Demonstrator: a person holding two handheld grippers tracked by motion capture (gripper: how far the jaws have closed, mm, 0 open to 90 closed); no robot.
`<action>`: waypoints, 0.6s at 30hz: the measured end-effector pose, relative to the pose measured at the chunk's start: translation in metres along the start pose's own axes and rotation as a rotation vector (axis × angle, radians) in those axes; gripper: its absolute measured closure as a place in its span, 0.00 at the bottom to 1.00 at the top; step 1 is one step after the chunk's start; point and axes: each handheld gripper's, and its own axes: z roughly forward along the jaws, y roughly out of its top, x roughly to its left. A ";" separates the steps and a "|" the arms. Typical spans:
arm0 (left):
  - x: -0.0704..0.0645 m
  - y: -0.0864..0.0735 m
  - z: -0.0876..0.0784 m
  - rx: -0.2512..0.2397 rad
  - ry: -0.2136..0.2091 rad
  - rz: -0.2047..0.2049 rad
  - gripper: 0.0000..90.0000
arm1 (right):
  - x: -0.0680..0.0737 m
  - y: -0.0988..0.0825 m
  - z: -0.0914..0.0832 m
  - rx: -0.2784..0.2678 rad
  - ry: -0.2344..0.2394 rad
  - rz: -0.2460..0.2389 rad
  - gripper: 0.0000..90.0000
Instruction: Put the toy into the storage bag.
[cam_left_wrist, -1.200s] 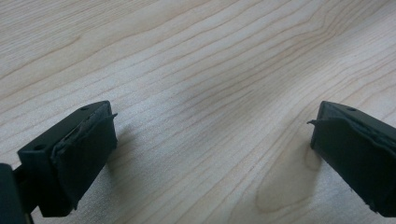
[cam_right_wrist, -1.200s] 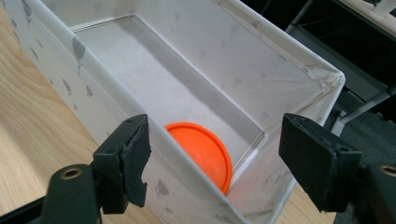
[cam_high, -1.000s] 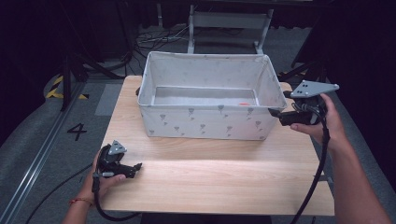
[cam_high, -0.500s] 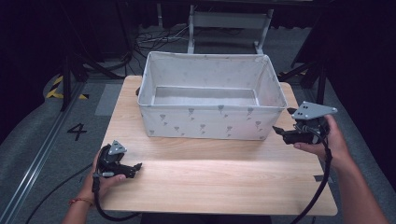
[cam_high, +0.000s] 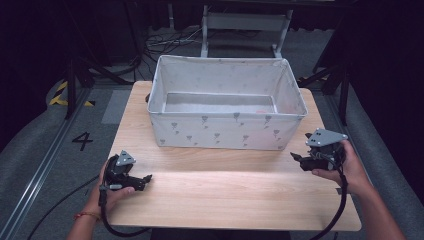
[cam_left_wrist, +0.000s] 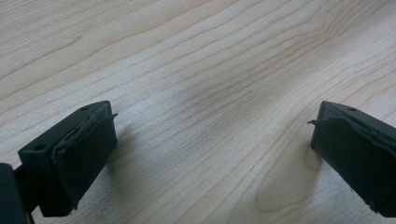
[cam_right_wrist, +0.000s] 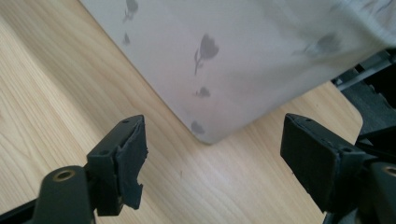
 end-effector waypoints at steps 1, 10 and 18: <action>0.000 0.000 0.000 0.001 -0.001 0.000 0.01 | 0.002 -0.003 0.002 0.005 0.010 0.002 0.26; 0.000 0.000 0.000 0.000 0.000 -0.001 0.01 | 0.012 -0.031 0.020 0.032 0.026 0.037 0.24; 0.000 0.000 0.000 0.000 0.000 -0.002 0.01 | 0.018 -0.059 0.031 0.027 0.042 0.084 0.22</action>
